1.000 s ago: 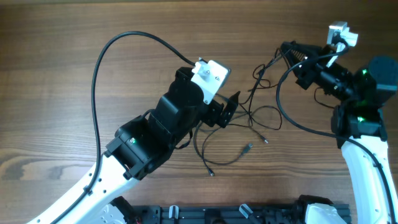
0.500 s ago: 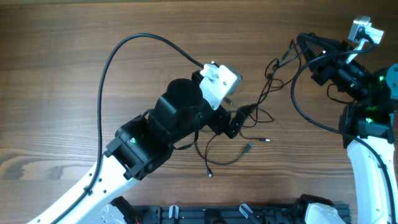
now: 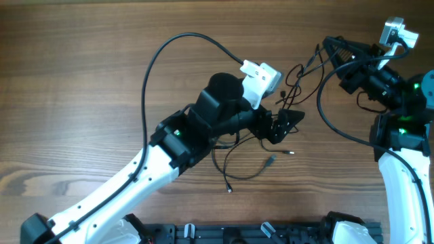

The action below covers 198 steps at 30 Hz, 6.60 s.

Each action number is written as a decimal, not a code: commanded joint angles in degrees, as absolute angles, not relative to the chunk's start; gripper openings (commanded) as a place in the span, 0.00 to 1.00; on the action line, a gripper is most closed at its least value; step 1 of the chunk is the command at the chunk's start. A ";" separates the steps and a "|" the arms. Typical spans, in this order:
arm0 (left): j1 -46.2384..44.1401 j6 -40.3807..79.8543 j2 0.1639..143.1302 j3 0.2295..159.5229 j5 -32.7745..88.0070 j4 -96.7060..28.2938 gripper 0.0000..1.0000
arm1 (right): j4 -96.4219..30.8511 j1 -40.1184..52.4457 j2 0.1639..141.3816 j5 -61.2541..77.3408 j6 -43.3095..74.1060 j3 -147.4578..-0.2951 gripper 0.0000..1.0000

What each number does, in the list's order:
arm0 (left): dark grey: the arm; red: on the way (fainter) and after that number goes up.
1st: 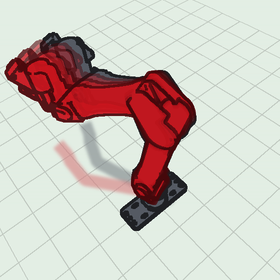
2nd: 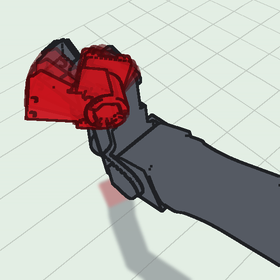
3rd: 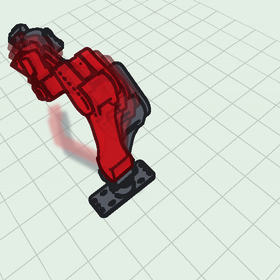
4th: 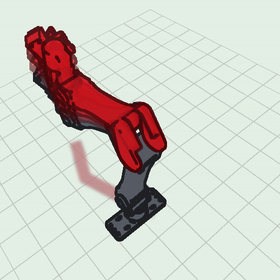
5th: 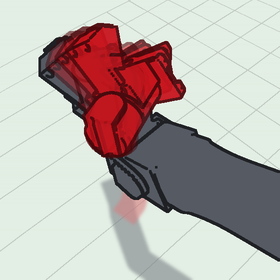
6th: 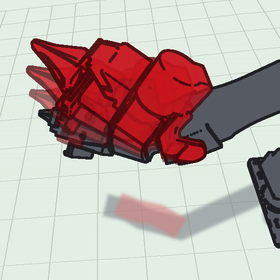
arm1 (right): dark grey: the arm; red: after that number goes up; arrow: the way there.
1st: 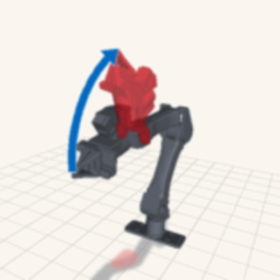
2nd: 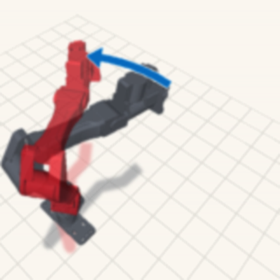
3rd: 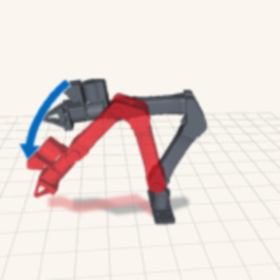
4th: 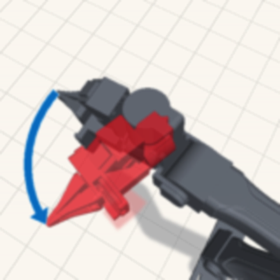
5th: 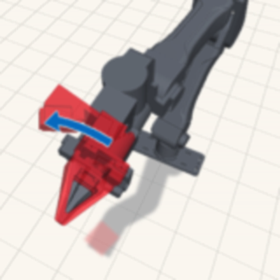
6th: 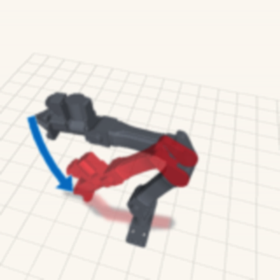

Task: Untangle cables

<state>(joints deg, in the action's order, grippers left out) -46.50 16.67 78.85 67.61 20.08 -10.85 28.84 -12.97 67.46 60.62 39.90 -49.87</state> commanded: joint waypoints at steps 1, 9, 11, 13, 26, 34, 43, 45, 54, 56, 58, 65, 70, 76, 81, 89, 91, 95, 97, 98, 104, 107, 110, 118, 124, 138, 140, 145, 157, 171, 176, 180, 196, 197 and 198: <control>-47.09 18.68 80.60 67.94 23.11 -8.91 0.89 | 29.32 -13.21 67.61 61.60 40.64 -50.26 0.05; -47.11 18.48 81.43 67.94 23.14 -8.69 0.04 | 29.32 -13.21 67.61 61.82 40.66 -50.26 0.05; -47.13 18.48 81.58 67.94 23.16 -8.71 0.04 | 29.30 -13.21 67.61 61.82 40.56 -50.26 0.05; -46.94 18.48 81.21 67.94 23.14 -8.56 0.04 | 29.06 -13.58 67.61 61.78 40.21 -50.26 0.05; -37.12 18.24 59.16 67.94 23.11 -14.15 0.04 | 18.72 -20.97 67.68 61.36 33.30 -50.24 0.05; -28.53 13.74 49.23 67.94 8.34 -27.33 0.04 | 16.97 -23.62 67.68 59.99 32.99 -50.24 0.05; -26.13 14.63 52.71 67.94 -2.04 -34.76 0.04 | 16.40 -23.88 67.68 60.01 33.01 -50.24 0.05; -26.13 16.49 54.78 67.94 -2.72 -35.97 0.04 | 16.40 -23.88 67.68 60.01 33.04 -50.24 0.05; -26.13 26.24 61.78 67.94 -15.44 -42.83 0.04 | 16.38 -23.88 67.68 59.79 33.01 -50.24 0.05; -26.13 26.98 62.06 67.94 -18.31 -43.81 0.04 | 16.38 -23.88 67.68 59.79 32.99 -50.24 0.05; -26.13 30.28 62.04 67.94 -23.29 -45.36 0.04 | 16.38 -23.88 67.68 59.79 33.04 -50.24 0.05; -26.09 31.97 62.04 67.94 -20.78 -45.28 0.56 | 16.38 -23.88 67.68 60.03 33.06 -50.24 0.05; -26.13 27.03 62.06 67.94 -4.58 -40.49 1.00 | 16.25 -23.86 67.68 60.99 33.15 -50.24 0.05; -26.15 19.18 62.06 67.94 8.47 -33.78 1.00 | 16.21 -23.79 67.66 67.22 33.67 -50.24 0.05; -26.15 16.19 63.86 67.94 20.27 -29.43 1.00 | 16.21 -21.23 67.68 70.17 34.70 -50.24 0.05; -31.44 11.92 69.58 67.94 31.66 -19.00 1.00 | 15.25 -13.34 67.68 69.36 34.59 -50.24 0.05; -33.23 9.91 69.78 67.94 33.74 -16.16 1.00 | 13.41 -12.08 67.68 67.79 34.41 -50.24 0.05; -36.84 7.66 69.89 67.94 34.50 -12.21 1.00 | 12.75 -10.52 67.68 66.89 34.13 -50.24 0.05; -38.22 7.66 70.24 67.94 34.48 -11.22 1.00 | 12.73 -9.52 67.68 66.87 34.11 -50.24 0.05; -38.65 7.66 70.65 67.94 34.48 -10.83 1.00 | 12.75 -8.91 67.68 66.83 34.11 -50.24 0.05; -39.55 7.70 75.35 67.94 34.48 -7.90 1.00 | 10.46 -5.13 67.68 66.83 32.97 -50.24 0.04; -39.53 7.70 77.08 67.94 34.44 -7.31 0.95 | 9.69 -4.67 67.68 66.92 33.01 -50.24 0.05; -39.53 7.68 77.71 67.94 33.06 -6.98 0.58 | 9.69 -4.67 67.68 68.73 33.10 -50.24 0.05; -39.48 12.43 77.69 67.94 29.63 0.47 0.04 | 5.82 -4.69 67.68 69.41 31.29 -50.24 0.41; -39.48 12.45 77.69 67.94 24.18 -0.64 0.04 | 5.32 -4.67 67.68 69.04 31.86 -50.24 0.99; -41.12 17.41 77.69 67.94 37.06 7.01 0.04 | 6.17 -4.67 67.68 60.27 29.93 -50.24 1.00; -42.39 17.41 77.69 67.94 37.08 7.57 0.04 | 6.37 -4.67 67.68 55.42 27.90 -50.24 1.00; -42.92 17.39 76.27 67.94 38.81 7.11 0.04 | 3.07 -5.08 67.68 33.50 25.47 -50.24 1.00; -32.47 17.37 65.69 67.94 39.00 5.58 0.04 | -5.65 -9.10 67.68 20.01 23.97 -50.24 1.00; -15.97 17.37 57.65 67.94 39.00 4.32 0.04 | -10.17 -9.10 67.68 10.41 22.46 -50.24 1.00; -9.63 17.17 57.69 67.94 38.96 3.01 0.04 | -10.63 -9.10 67.68 9.56 20.99 -50.24 1.00; -4.54 17.21 57.69 67.94 38.98 2.90 0.04 | -11.70 -9.10 67.68 8.51 20.99 -50.24 1.00; -3.90 17.19 59.07 67.94 38.11 -5.41 0.04 | -12.58 -9.08 67.68 23.44 14.83 -50.24 1.00; -4.58 17.19 59.33 67.94 38.13 -5.78 0.04 | -12.58 -9.08 67.68 24.60 14.83 -50.24 1.00; -5.43 17.19 59.77 67.94 38.13 -6.48 0.04 | -12.58 -9.08 67.68 25.23 14.96 -50.24 1.00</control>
<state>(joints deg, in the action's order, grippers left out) -3.66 17.08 58.87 67.46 38.81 -5.61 -12.67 -8.84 67.44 20.60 16.75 -49.87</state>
